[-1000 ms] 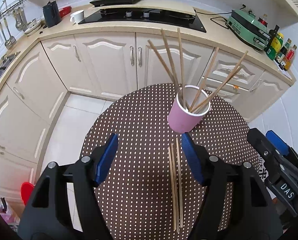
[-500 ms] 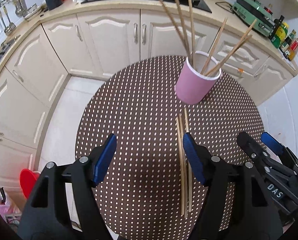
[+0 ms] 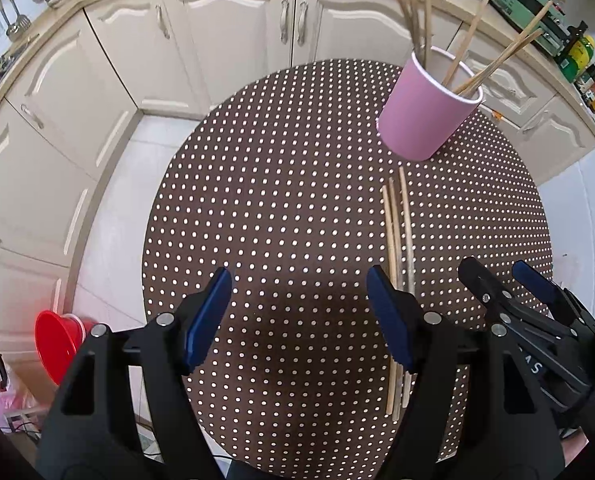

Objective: Organize utensils
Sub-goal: 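Withdraw both open grippers and lower them toward the remaining chopsticks, then grasp one chopstick with the right gripper while the left gripper grasps another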

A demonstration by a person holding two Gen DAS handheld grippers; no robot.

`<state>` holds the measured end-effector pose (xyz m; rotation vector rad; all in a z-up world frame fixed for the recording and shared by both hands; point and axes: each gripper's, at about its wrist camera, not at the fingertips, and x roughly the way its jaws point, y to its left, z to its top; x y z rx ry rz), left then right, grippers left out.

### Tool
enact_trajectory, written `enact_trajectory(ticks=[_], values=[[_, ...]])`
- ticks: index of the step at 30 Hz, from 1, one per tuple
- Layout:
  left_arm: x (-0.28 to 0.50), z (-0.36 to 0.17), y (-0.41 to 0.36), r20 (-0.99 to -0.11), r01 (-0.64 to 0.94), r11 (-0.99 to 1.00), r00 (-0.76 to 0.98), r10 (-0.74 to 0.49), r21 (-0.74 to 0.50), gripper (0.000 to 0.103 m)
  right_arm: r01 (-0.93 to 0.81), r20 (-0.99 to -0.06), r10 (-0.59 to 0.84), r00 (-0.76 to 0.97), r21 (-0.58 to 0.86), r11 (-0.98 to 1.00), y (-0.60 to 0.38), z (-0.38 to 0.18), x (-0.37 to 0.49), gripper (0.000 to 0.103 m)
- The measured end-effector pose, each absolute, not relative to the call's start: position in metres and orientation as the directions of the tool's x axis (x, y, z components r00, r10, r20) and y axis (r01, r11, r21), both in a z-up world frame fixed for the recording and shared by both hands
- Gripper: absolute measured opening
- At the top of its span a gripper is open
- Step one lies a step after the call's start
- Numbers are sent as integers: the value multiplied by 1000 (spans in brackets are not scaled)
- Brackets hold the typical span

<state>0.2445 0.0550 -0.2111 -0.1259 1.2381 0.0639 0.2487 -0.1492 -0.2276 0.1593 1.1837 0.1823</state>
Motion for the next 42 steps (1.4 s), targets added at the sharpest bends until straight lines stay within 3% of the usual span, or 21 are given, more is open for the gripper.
enact_trajectory(ticks=[30, 31, 32, 34, 35, 36, 42], values=[[269, -260, 82, -972, -123, 989, 227, -54, -84, 71, -98, -964, 20, 265, -6, 995, -98, -288, 271, 86], [269, -260, 82, -973, -120, 989, 225, -55, -84, 71, -93, -963, 29, 267, 4, 996, -97, -288, 271, 84], [270, -261, 82, -973, -120, 989, 224, -56, -85, 71, -97, -961, 33, 275, 7, 995, -95, -286, 272, 75], [270, -262, 81, -974, -122, 989, 218, -59, -87, 71, -141, -954, 56, 294, 15, 990, -86, -281, 272, 50], [270, -263, 81, -974, -122, 989, 217, -61, -89, 71, -156, -953, 69, 296, 23, 987, -83, -280, 275, 26], [271, -264, 80, -975, -121, 988, 213, -65, -92, 71, -169, -952, 90, 292, 41, 985, -81, -279, 277, 12], [272, -267, 72, -975, -115, 987, 205, -85, -110, 71, -82, -930, 253, 268, 240, 967, -109, -282, 287, 5]])
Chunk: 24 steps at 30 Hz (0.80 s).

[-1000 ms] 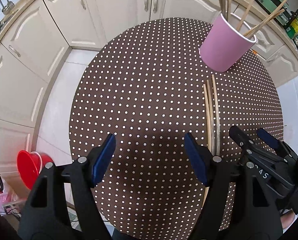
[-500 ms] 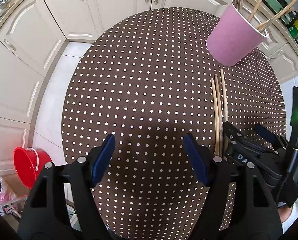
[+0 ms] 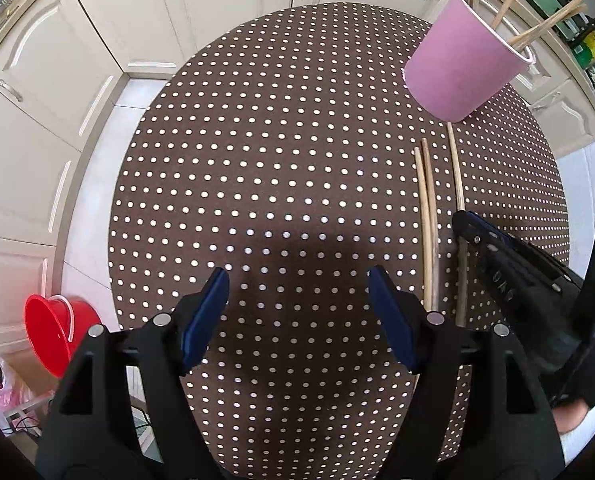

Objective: Organize utensils
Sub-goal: 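Grasp one chopstick with the right gripper while the left gripper grasps another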

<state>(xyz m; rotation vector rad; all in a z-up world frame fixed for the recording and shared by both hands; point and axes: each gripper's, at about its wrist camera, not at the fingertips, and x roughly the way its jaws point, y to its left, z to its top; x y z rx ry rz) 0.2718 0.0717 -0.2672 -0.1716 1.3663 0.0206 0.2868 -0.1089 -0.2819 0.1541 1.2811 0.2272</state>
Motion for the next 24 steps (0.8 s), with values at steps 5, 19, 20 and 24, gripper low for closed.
enact_trajectory(ticks=[5, 19, 20, 24], values=[[273, -267, 60, -973, -97, 985, 199, -120, -141, 71, -22, -917, 312, 247, 316, 948, -124, -283, 288, 5], [302, -294, 3, -982, -30, 988, 122, -144, -149, 71, 28, -906, 350, 240, 367, 930, -195, -279, 257, 5], [305, -297, 0, -982, -34, 988, 115, -147, -152, 71, 26, -905, 351, 240, 367, 930, -196, -279, 257, 5], [318, -306, -12, -988, -16, 993, 106, -116, -118, 72, 34, -907, 351, 233, 369, 929, -194, -278, 258, 5]])
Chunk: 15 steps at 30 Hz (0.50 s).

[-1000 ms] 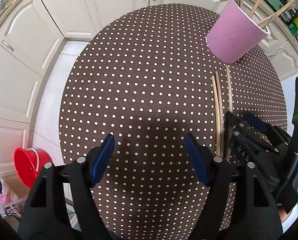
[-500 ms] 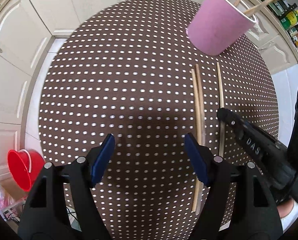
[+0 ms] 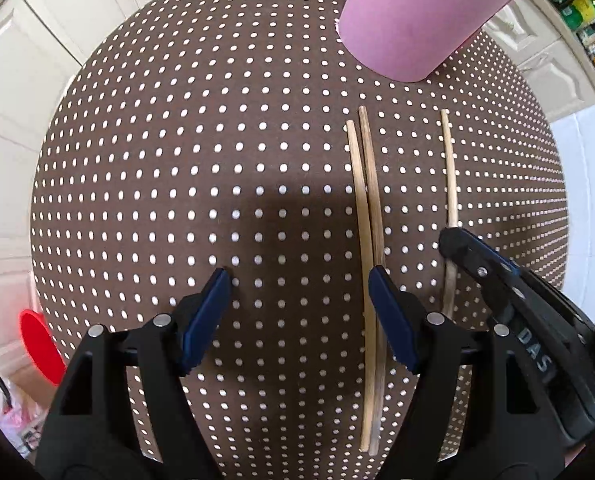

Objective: Organize utensils
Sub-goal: 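Grasp one chopstick with the right gripper while the left gripper grasps another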

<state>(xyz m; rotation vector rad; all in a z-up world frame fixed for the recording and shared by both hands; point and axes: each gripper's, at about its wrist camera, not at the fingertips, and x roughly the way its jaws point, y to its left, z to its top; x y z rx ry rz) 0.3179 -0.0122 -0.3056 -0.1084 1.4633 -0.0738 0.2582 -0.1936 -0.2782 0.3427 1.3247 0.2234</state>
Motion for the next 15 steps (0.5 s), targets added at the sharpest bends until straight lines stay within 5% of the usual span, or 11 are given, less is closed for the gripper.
enact_trajectory(ticks=[15], values=[[357, -320, -50, -997, -29, 1000, 80, 14, 12, 80, 71, -901, 370, 227, 394, 916, -194, -273, 277, 5]])
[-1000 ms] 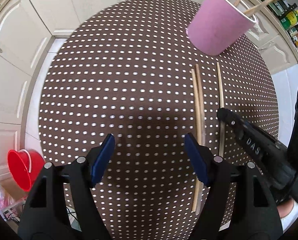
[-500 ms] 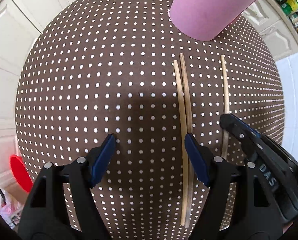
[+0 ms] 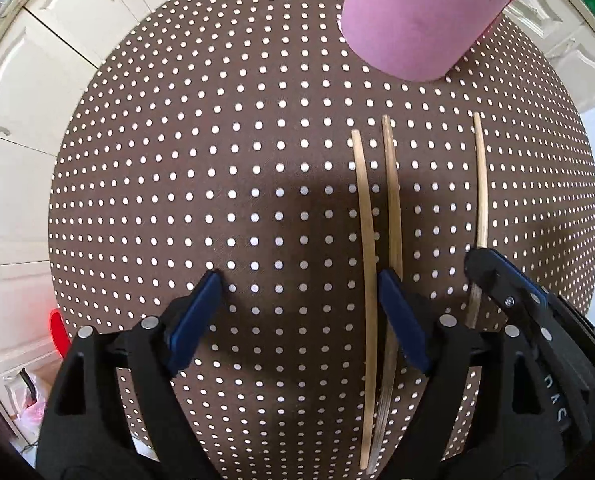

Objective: Organize utensils
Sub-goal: 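Grasp one chopstick with the right gripper while the left gripper grasps another, then lift both held chopsticks upright above the pink cup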

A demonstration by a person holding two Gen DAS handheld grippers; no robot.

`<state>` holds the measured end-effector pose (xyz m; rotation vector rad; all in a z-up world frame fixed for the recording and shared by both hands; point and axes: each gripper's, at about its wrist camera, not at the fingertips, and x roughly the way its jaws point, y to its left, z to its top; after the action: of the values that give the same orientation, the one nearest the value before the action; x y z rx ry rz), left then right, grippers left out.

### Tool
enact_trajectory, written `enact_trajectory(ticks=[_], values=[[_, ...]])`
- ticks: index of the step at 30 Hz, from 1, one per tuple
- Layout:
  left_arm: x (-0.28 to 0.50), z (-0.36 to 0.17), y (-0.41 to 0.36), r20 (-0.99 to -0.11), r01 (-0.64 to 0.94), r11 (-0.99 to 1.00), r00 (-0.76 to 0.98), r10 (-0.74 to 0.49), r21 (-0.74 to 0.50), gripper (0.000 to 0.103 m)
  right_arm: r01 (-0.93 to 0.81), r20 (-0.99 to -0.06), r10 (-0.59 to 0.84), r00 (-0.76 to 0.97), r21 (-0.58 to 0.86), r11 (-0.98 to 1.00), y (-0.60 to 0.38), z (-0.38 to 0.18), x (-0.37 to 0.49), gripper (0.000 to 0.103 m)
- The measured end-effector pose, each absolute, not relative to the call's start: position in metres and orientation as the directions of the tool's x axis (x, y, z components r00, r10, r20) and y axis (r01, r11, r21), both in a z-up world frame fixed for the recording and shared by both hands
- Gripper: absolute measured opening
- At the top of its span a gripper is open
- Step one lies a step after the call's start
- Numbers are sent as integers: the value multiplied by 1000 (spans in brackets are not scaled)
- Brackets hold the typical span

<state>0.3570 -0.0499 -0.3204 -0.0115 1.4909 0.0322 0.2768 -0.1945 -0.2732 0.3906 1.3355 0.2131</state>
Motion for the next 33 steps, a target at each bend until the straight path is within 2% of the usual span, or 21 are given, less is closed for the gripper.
enact_trajectory(ticks=[3, 5, 7, 10, 15, 19, 33], values=[[357, -320, -54, -994, -40, 999, 112, -7, -12, 79, 69, -901, 369, 226, 393, 917, -194, -273, 276, 5], [355, -318, -56, -988, -9, 1000, 152, -8, -9, 68, 60, -905, 361, 225, 383, 922, -193, -273, 277, 5], [343, -316, -46, -983, 22, 1000, 182, -23, -19, 22, 57, -906, 359, 226, 380, 923, -192, -273, 277, 5], [347, -316, -42, -983, 21, 997, 168, -73, -71, 9, 57, -905, 362, 225, 383, 922, -183, -273, 280, 5], [347, -321, -26, -975, 6, 989, 164, -146, -147, 5, 71, -898, 376, 228, 401, 913, -188, -273, 279, 5], [335, -318, -28, -974, 25, 990, 177, -141, -138, 5, 88, -869, 424, 256, 457, 885, -194, -268, 278, 5], [293, -273, -18, -957, 45, 995, 271, -102, -94, 5, 57, -825, 419, 379, 473, 879, -209, -227, 271, 5]])
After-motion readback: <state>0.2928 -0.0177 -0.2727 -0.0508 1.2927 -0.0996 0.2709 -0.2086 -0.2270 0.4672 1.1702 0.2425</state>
